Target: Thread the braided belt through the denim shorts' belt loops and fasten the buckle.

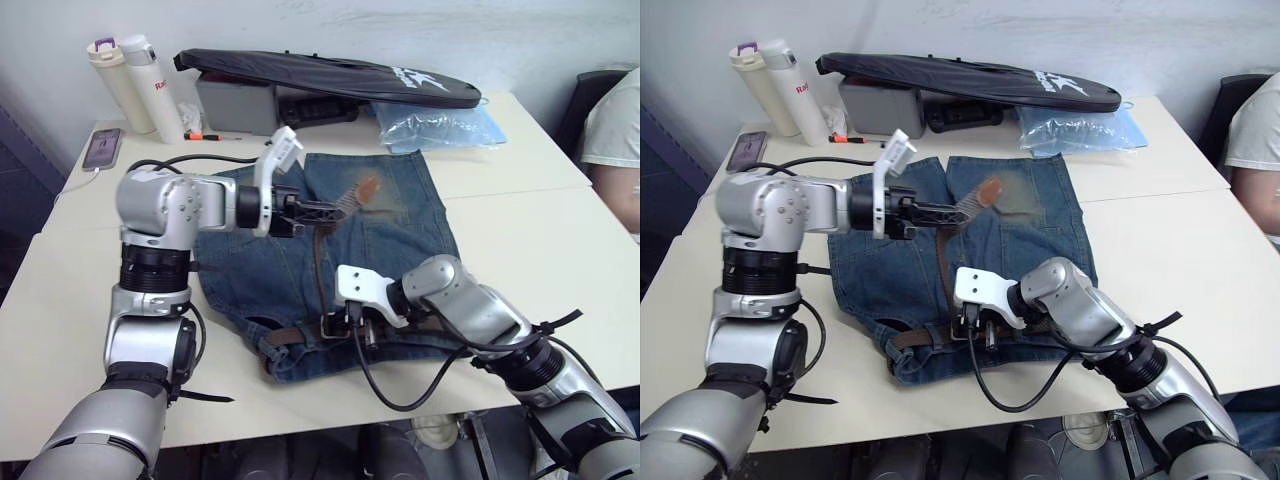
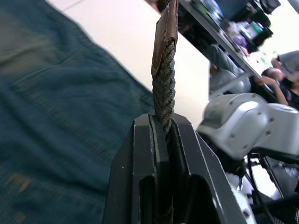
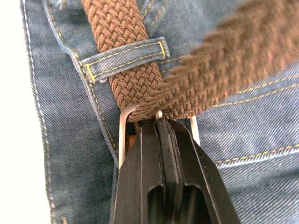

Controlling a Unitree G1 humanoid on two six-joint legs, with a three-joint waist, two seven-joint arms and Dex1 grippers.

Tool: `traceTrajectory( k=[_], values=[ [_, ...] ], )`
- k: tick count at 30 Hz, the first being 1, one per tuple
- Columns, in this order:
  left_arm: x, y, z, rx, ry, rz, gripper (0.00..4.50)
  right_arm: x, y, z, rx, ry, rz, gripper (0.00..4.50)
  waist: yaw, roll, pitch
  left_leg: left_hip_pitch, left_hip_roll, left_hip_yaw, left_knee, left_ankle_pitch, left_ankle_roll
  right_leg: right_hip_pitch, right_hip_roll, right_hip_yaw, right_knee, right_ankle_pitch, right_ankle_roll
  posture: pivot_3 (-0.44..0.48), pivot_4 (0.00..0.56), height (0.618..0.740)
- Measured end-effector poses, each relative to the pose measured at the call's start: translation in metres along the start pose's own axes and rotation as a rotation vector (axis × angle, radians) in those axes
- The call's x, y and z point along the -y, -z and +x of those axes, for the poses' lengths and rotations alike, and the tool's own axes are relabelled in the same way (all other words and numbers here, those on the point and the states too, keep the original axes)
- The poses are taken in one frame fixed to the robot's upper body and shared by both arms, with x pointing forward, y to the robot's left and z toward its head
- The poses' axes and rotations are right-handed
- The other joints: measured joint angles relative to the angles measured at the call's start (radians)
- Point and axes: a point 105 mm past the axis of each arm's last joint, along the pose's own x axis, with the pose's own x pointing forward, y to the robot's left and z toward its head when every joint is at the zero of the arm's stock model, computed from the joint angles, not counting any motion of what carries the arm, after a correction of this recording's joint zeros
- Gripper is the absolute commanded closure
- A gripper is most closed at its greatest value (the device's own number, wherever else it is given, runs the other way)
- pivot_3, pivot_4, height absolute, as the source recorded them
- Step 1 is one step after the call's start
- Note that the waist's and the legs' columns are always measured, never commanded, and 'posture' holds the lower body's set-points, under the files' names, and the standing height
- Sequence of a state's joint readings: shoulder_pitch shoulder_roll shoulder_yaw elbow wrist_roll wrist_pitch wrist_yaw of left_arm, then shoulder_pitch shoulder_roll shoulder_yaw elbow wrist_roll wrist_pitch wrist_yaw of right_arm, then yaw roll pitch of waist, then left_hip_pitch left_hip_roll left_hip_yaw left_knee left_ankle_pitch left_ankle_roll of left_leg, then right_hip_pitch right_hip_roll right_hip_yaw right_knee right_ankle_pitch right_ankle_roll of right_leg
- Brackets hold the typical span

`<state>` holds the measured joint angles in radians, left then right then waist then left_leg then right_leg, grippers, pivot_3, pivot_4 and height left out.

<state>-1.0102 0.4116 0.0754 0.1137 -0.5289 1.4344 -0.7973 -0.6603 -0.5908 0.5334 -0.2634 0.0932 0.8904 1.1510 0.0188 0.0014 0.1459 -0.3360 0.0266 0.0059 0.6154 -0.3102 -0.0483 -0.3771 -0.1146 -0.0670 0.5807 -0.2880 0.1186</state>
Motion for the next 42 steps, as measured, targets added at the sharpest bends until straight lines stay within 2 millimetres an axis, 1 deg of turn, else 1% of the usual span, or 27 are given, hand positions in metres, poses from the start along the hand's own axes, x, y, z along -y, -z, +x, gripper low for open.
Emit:
traceTrajectory(
  k=[5, 8, 12, 13, 15, 17, 20, 24, 27, 30, 34, 42],
  values=[
    [-0.008, 0.006, -0.021, 0.028, -0.056, -0.04, 4.5, 0.002, 0.0, -0.009, -0.021, -0.009, 0.066, 4.45, 0.005, 0.0, 0.003, -0.003, 0.0, 0.0, -0.003, -0.002, 0.003, 0.0, 0.0, -0.002, -0.008, 0.0, 0.0, 0.0, 0.15, 0.74],
    [-0.002, 0.009, -0.027, 0.032, -0.049, -0.038, 4.5, 0.001, -0.002, -0.011, -0.024, -0.012, 0.08, 4.45, 0.004, 0.0, 0.006, -0.003, 0.0, 0.001, -0.003, -0.003, 0.003, 0.0, 0.0, -0.002, -0.008, 0.0, 0.0, 0.0, 0.15, 0.74],
    [0.005, 0.015, -0.034, 0.043, -0.041, -0.04, 4.5, 0.002, -0.003, -0.02, -0.049, -0.004, 0.086, 4.45, 0.002, 0.002, 0.008, -0.003, 0.001, 0.0, -0.003, -0.003, 0.003, 0.0, 0.001, -0.002, -0.008, 0.0, 0.0, 0.0, 0.15, 0.74],
    [0.007, 0.021, -0.038, 0.045, -0.044, -0.048, 4.5, 0.004, 0.0, -0.026, -0.066, 0.012, 0.103, 4.45, 0.001, 0.001, 0.009, -0.002, 0.001, 0.0, -0.003, -0.002, 0.003, 0.0, 0.001, -0.003, -0.007, 0.0, 0.0, 0.0, 0.15, 0.74],
    [0.007, 0.027, -0.04, 0.046, -0.052, -0.053, 4.5, 0.005, 0.0, -0.03, -0.067, 0.018, 0.117, 4.45, -0.001, 0.001, 0.009, -0.002, 0.001, 0.001, -0.003, -0.002, 0.003, 0.0, 0.001, -0.002, -0.007, 0.0, 0.0, 0.0, 0.15, 0.74],
    [0.008, 0.041, -0.04, 0.029, -0.052, -0.065, 4.5, 0.006, -0.005, -0.036, -0.06, 0.026, 0.113, 4.45, -0.002, 0.002, 0.01, -0.001, 0.001, 0.001, -0.003, -0.003, 0.002, 0.0, 0.001, -0.002, -0.007, 0.0, 0.0, 0.0, 0.15, 0.74],
    [0.008, 0.05, -0.04, 0.016, -0.055, -0.073, 4.5, 0.005, -0.008, -0.04, -0.053, 0.024, 0.104, 4.45, -0.007, 0.0, 0.012, -0.001, 0.002, 0.001, -0.003, -0.003, 0.002, 0.0, 0.001, -0.002, -0.009, 0.0, 0.0, 0.0, 0.15, 0.74],
    [0.008, 0.05, -0.041, 0.014, -0.073, -0.062, 4.5, 0.002, -0.01, -0.038, -0.039, 0.004, 0.108, 4.45, -0.008, 0.0, 0.012, -0.001, 0.002, 0.001, -0.003, -0.003, 0.002, 0.0, 0.001, -0.002, -0.011, 0.0, 0.0, 0.0, 0.15, 0.74],
    [0.007, 0.049, -0.047, 0.01, -0.095, -0.055, 4.5, -0.003, -0.015, -0.03, -0.018, -0.027, 0.102, 4.45, -0.018, 0.0, 0.012, -0.001, 0.002, 0.001, -0.003, -0.003, 0.001, 0.0, 0.001, -0.002, -0.009, 0.0, 0.0, 0.0, 0.15, 0.74],
    [0.006, 0.048, -0.051, 0.013, -0.105, -0.051, 4.5, -0.003, -0.016, -0.026, -0.011, -0.031, 0.1, 4.45, -0.02, 0.0, 0.012, -0.001, 0.002, 0.001, -0.003, -0.003, 0.001, 0.0, 0.001, -0.002, -0.007, 0.0, 0.0, 0.0, 0.15, 0.74],
    [0.006, 0.047, -0.054, 0.011, -0.114, -0.048, 4.5, -0.002, -0.008, -0.012, -0.032, -0.052, 0.124, 4.45, -0.021, 0.0, 0.012, -0.001, 0.002, 0.001, -0.003, -0.002, 0.001, 0.0, 0.001, -0.002, -0.007, 0.0, 0.0, 0.0, 0.15, 0.74],
    [0.007, 0.044, -0.053, 0.017, -0.107, -0.042, 4.5, 0.001, -0.008, -0.005, -0.012, -0.063, 0.109, 4.45, -0.025, 0.0, 0.012, 0.002, 0.002, 0.002, -0.002, -0.002, 0.001, 0.001, 0.002, -0.001, -0.007, 0.0, 0.0, 0.0, 0.15, 0.74]
  ],
)
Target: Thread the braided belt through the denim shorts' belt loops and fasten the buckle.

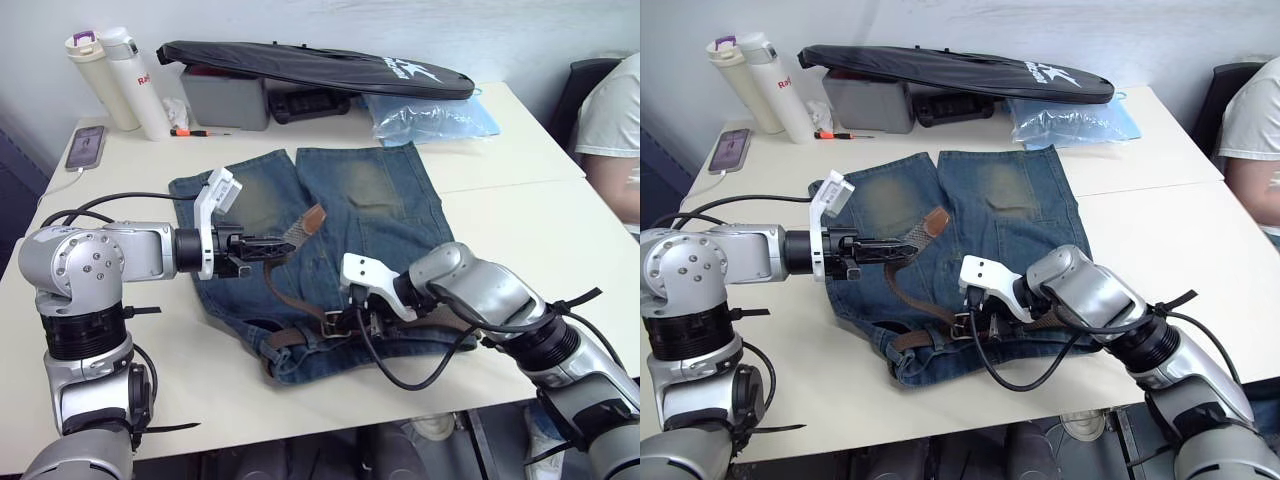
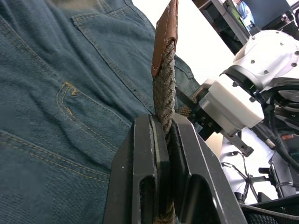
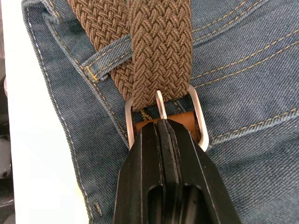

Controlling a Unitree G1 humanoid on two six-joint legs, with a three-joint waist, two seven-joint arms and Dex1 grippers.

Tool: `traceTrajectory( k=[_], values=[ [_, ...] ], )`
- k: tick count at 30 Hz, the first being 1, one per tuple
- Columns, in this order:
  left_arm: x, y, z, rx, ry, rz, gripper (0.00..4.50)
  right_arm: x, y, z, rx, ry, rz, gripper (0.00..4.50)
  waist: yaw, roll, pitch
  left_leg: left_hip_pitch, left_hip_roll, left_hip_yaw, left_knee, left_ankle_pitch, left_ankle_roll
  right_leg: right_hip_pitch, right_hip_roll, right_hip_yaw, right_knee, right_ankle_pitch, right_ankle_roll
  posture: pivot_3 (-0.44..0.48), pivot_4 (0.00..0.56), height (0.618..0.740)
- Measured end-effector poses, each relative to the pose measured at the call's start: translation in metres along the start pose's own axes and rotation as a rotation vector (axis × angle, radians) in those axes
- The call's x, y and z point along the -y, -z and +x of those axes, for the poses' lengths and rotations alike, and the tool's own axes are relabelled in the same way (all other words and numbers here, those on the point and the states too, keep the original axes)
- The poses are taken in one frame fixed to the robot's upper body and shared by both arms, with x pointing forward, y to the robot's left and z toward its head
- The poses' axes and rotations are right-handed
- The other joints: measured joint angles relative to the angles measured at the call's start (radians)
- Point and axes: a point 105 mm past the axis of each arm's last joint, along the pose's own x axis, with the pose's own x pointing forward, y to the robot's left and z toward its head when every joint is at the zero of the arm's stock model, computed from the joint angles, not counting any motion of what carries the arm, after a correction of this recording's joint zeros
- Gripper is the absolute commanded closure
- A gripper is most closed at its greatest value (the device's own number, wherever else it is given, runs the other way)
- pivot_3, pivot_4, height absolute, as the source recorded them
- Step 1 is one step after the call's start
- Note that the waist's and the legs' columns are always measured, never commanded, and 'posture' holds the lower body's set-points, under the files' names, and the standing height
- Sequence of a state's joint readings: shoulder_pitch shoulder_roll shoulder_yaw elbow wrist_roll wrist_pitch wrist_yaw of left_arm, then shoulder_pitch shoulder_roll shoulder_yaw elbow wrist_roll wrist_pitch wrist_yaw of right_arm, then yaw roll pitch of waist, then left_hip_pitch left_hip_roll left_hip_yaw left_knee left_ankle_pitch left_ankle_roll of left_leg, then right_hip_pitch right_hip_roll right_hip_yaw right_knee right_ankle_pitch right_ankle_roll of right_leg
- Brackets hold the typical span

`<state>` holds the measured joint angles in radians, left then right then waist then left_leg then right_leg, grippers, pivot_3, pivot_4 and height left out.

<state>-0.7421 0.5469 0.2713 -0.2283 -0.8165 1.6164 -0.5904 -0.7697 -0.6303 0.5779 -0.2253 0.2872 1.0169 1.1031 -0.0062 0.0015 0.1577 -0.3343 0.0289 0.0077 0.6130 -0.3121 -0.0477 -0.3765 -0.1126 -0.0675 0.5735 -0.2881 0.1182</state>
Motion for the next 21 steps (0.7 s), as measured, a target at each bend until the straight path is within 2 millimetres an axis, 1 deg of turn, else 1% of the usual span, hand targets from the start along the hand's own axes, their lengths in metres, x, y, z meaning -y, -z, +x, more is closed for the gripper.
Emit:
traceTrajectory(
  k=[3, 10, 17, 21],
  values=[
    [0.003, -0.004, 0.004, 0.009, 0.018, 0.007, 4.5, 0.001, -0.002, 0.003, 0.006, 0.0, -0.012, 4.45, -0.002, 0.0, 0.0, 0.001, 0.001, 0.0, 0.0, 0.0, -0.001, 0.0, 0.001, 0.0, 0.001, 0.0, -0.001, 0.0, 0.15, 0.74],
    [0.006, -0.005, 0.008, 0.008, 0.03, 0.012, 4.5, 0.002, -0.005, 0.006, 0.024, -0.006, -0.01, 4.45, -0.014, 0.0, 0.0, 0.0, 0.001, 0.0, 0.0, 0.001, -0.001, 0.0, 0.001, 0.0, 0.002, 0.0, -0.001, 0.0, 0.15, 0.74],
    [0.006, -0.004, 0.009, 0.003, 0.033, 0.012, 4.5, 0.005, -0.01, -0.002, 0.042, 0.018, 0.024, 4.45, -0.017, 0.0, 0.0, -0.001, 0.001, 0.0, -0.001, 0.001, -0.001, 0.0, 0.0, 0.0, 0.003, 0.0, -0.001, 0.0, 0.15, 0.74],
    [0.006, -0.004, 0.009, 0.003, 0.032, 0.012, 4.5, 0.006, -0.012, -0.003, 0.042, 0.022, 0.021, 4.45, -0.017, 0.0, 0.0, -0.001, 0.001, 0.0, -0.002, 0.001, -0.001, 0.0, 0.0, 0.0, 0.002, 0.0, -0.001, 0.0, 0.15, 0.74]
  ],
)
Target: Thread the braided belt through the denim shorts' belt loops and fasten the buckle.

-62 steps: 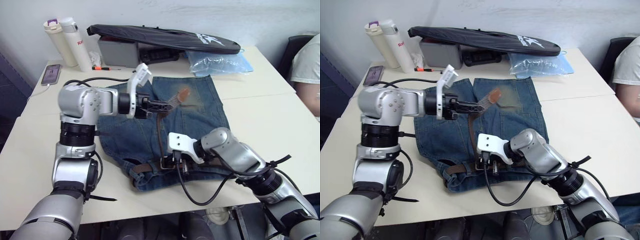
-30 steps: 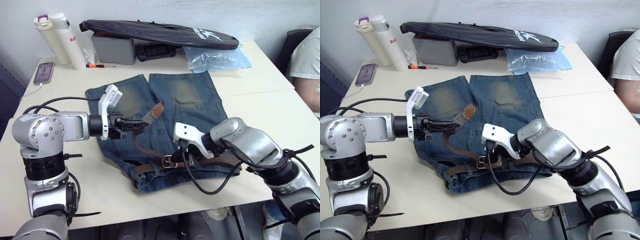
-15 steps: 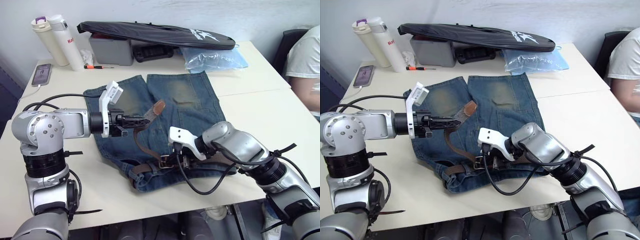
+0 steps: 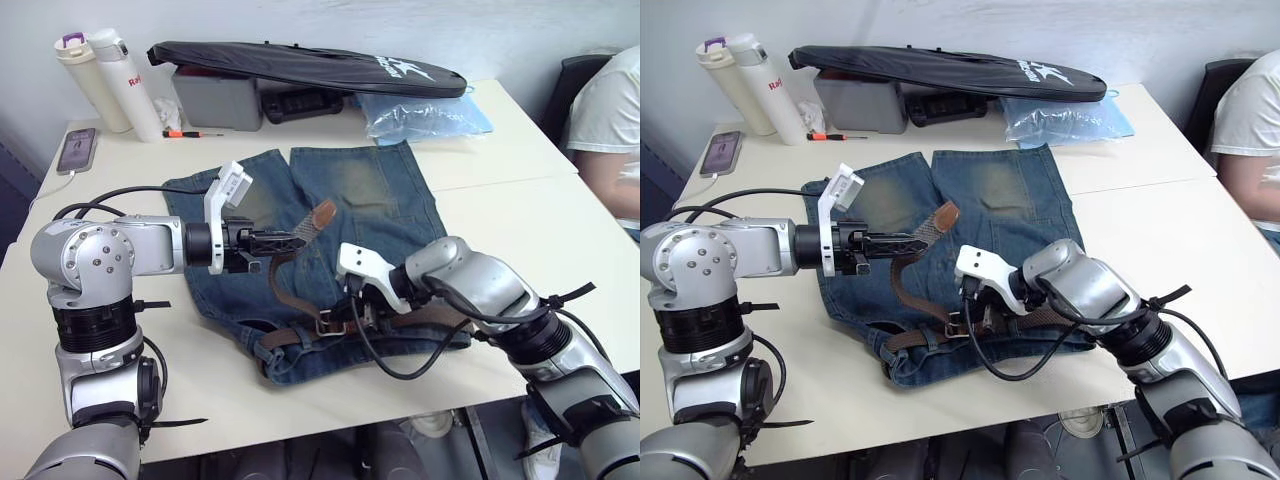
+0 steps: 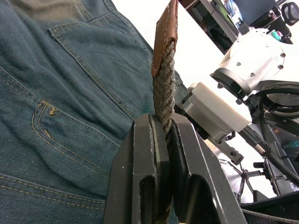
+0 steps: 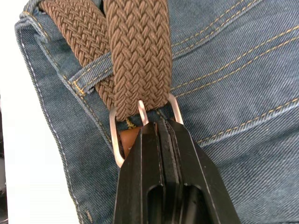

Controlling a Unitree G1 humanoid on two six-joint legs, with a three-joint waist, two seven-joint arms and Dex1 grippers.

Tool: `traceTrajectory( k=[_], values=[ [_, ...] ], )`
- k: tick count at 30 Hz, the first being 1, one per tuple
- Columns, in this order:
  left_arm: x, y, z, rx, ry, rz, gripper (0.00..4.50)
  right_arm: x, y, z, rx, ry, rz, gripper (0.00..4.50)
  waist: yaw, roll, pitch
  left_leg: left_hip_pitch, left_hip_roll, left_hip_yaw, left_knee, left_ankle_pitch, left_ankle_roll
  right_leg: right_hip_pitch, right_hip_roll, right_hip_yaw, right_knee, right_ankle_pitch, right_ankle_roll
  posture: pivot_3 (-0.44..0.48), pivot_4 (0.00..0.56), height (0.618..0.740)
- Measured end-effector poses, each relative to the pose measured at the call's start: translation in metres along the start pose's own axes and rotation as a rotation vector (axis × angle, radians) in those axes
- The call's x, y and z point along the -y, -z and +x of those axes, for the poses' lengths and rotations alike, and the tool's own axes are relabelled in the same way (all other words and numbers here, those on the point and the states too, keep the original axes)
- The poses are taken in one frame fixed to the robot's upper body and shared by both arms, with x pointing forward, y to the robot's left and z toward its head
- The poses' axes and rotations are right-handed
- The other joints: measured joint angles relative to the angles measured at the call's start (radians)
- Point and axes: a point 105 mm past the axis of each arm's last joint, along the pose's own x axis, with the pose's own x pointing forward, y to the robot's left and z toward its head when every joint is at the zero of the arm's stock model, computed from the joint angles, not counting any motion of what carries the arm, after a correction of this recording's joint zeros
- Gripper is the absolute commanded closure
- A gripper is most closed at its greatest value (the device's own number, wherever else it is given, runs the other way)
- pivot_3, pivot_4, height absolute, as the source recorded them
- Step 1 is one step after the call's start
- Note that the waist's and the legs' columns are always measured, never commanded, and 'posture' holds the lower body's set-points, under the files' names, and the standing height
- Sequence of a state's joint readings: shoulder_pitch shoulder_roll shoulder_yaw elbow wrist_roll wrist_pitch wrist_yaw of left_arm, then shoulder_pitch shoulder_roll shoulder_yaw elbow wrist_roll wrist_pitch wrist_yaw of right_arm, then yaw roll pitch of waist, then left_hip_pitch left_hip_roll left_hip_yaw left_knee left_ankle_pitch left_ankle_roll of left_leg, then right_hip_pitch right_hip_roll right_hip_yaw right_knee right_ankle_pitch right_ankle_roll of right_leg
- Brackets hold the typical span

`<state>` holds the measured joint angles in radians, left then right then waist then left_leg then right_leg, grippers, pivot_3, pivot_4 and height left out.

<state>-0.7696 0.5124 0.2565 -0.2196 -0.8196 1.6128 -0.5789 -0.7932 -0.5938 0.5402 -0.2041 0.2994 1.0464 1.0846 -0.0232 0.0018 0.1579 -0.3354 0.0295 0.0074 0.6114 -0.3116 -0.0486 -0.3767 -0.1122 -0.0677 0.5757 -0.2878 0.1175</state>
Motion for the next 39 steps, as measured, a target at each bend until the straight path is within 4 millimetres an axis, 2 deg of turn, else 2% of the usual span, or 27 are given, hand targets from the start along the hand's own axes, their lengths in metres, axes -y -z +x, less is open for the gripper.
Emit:
traceTrajectory(
  k=[18, 24, 39],
  values=[
    [0.0, 0.0, 0.0, 0.0, -0.002, 0.001, 4.5, -0.008, -0.001, 0.002, 0.002, -0.037, 0.001, 4.45, 0.0, 0.0, 0.0, 0.0, 0.0, 0.0, 0.0, 0.0, 0.0, 0.0, 0.0, 0.0, 0.0, 0.0, 0.0, 0.0, 0.15, 0.74],
    [-0.001, -0.001, -0.001, 0.005, -0.004, 0.006, 4.5, -0.01, 0.007, 0.006, -0.022, -0.049, 0.014, 4.45, 0.0, 0.0, 0.0, 0.0, 0.0, 0.0, 0.0, 0.0, 0.0, 0.0, 0.0, 0.0, 0.0, 0.0, 0.0, 0.0, 0.15, 0.74],
    [0.0, -0.001, 0.0, 0.005, 0.0, 0.006, 4.5, -0.009, 0.006, 0.009, -0.021, -0.04, 0.002, 4.45, -0.001, 0.0, 0.0, 0.001, 0.0, 0.0, 0.001, 0.0, 0.0, 0.0, 0.0, 0.0, 0.001, 0.0, 0.0, 0.0, 0.15, 0.74]
  ],
)
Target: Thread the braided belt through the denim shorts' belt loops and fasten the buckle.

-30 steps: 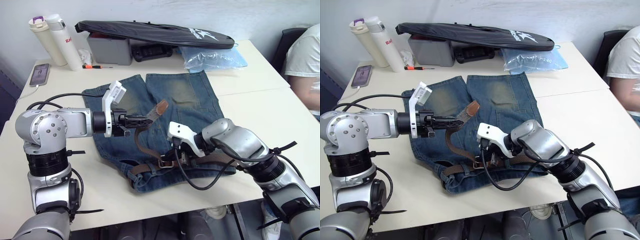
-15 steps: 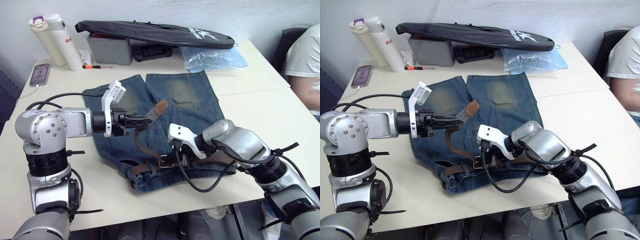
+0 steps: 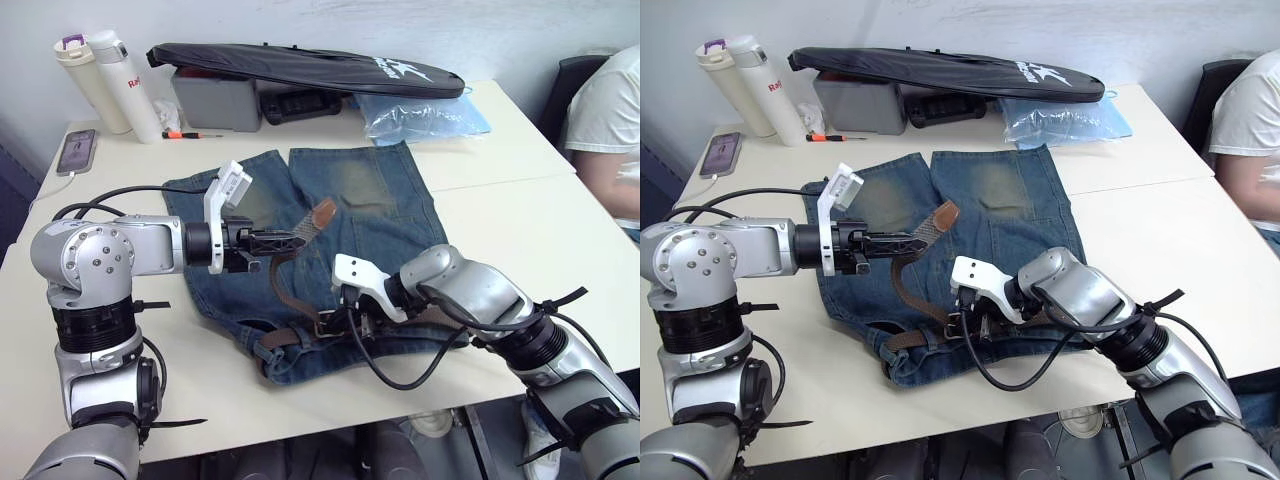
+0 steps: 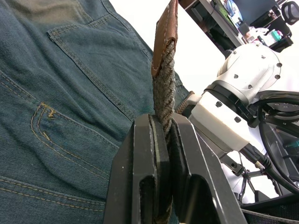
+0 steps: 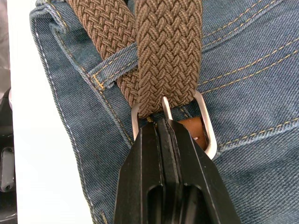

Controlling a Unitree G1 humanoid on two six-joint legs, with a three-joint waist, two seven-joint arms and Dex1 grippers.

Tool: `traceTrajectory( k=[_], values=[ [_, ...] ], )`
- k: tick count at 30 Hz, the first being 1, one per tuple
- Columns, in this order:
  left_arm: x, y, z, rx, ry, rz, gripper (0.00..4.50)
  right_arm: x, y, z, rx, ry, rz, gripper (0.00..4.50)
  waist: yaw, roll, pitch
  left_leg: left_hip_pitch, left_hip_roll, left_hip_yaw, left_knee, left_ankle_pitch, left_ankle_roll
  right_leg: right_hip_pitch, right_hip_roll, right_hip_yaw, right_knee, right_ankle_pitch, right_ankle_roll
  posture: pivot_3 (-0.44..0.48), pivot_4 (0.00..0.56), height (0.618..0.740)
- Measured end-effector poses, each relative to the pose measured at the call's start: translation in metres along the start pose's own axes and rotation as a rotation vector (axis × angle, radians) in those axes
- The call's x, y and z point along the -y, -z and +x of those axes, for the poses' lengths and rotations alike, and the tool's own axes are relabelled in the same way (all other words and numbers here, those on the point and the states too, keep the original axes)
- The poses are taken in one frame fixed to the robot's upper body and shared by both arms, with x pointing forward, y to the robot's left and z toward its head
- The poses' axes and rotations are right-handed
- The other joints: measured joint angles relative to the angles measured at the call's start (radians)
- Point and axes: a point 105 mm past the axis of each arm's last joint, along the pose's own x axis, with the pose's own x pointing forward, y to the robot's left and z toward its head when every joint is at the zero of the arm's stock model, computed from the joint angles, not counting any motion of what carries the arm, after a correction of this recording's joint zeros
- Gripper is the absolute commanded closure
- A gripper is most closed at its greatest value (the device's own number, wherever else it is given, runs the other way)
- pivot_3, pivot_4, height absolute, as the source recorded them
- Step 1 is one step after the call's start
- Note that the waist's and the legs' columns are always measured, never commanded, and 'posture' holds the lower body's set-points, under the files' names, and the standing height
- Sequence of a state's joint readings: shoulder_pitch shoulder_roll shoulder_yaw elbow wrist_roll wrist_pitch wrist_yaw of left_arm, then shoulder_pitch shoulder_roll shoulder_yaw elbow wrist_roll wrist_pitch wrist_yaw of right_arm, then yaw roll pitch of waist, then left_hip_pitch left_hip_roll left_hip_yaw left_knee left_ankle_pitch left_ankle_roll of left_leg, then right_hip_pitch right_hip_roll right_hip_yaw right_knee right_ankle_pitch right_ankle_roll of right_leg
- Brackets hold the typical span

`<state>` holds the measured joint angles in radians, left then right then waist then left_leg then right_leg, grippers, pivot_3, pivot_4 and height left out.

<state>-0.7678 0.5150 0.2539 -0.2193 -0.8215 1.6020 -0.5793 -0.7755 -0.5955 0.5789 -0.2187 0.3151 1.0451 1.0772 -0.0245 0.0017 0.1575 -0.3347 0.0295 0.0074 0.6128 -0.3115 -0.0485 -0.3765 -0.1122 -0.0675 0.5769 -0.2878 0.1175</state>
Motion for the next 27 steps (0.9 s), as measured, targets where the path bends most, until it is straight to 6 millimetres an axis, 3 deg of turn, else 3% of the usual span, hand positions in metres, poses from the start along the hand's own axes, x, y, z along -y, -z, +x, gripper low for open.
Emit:
traceTrajectory(
  k=[13, 27],
  values=[
    [0.0, 0.002, 0.001, -0.001, 0.003, -0.008, 4.5, 0.002, -0.01, -0.01, 0.018, 0.015, 0.005, 4.45, 0.001, 0.0, 0.0, -0.001, 0.0, 0.0, -0.001, 0.0, 0.0, 0.0, 0.0, 0.0, 0.0, 0.0, 0.0, 0.0, 0.15, 0.74],
    [0.0, 0.002, 0.001, -0.004, 0.004, -0.006, 4.5, 0.004, -0.001, 0.002, 0.004, 0.004, 0.014, 4.45, 0.0, 0.0, 0.0, 0.0, 0.0, 0.0, 0.0, 0.0, 0.0, 0.0, 0.0, 0.0, 0.0, 0.0, 0.0, 0.0, 0.15, 0.74]
  ],
)
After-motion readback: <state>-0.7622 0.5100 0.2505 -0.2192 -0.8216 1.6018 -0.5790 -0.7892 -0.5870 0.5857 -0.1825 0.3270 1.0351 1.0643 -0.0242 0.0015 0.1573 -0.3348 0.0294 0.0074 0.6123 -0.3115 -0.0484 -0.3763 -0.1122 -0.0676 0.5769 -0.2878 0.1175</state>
